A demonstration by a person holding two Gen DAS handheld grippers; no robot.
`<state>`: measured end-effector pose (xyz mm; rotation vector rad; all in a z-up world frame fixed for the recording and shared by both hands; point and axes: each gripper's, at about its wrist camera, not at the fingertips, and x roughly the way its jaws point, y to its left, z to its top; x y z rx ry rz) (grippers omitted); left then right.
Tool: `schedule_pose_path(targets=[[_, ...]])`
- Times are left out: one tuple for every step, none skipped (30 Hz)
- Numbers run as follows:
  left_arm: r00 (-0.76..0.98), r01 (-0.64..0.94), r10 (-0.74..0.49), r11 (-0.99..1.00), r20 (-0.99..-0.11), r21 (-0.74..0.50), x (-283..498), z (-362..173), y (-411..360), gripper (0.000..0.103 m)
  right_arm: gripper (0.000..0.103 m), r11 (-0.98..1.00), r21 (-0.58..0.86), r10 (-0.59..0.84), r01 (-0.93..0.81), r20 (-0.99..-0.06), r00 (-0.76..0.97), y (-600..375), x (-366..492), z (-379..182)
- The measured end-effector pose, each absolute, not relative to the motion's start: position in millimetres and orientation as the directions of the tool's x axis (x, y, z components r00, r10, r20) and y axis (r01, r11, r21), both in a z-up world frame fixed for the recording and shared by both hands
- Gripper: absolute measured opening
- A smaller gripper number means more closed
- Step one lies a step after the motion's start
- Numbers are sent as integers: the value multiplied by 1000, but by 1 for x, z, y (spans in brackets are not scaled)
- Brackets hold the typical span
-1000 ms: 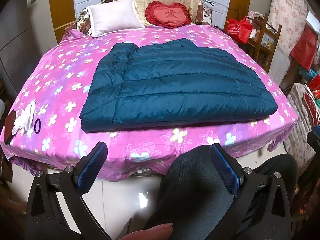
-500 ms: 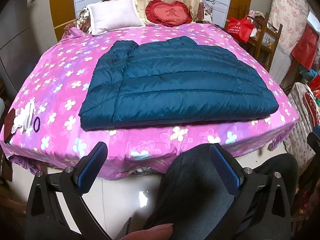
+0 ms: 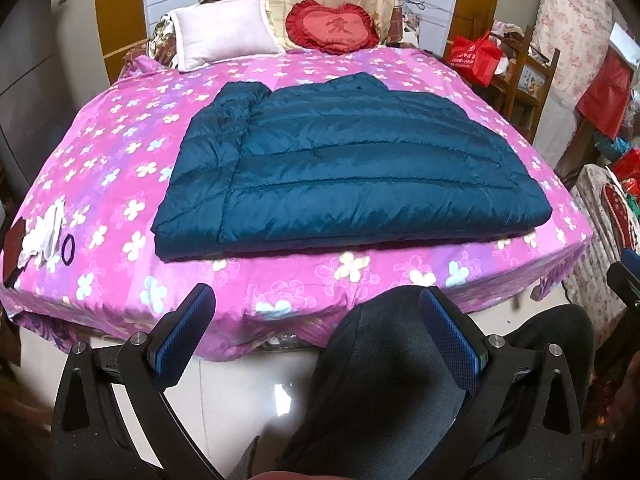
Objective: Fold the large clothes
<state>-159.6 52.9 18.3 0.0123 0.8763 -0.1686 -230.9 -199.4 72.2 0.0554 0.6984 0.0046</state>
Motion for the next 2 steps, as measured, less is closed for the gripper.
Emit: schedule_pose_path(targets=[[629,153,-141,987,-764,-56,-160,18,52,102,103,999,51,23,13,-642,766,-200,-232,72],[629,154,-142,986,-764,-57,-160,19,52,102,103,999,52,24,12,-642,767,-200,-232,72]])
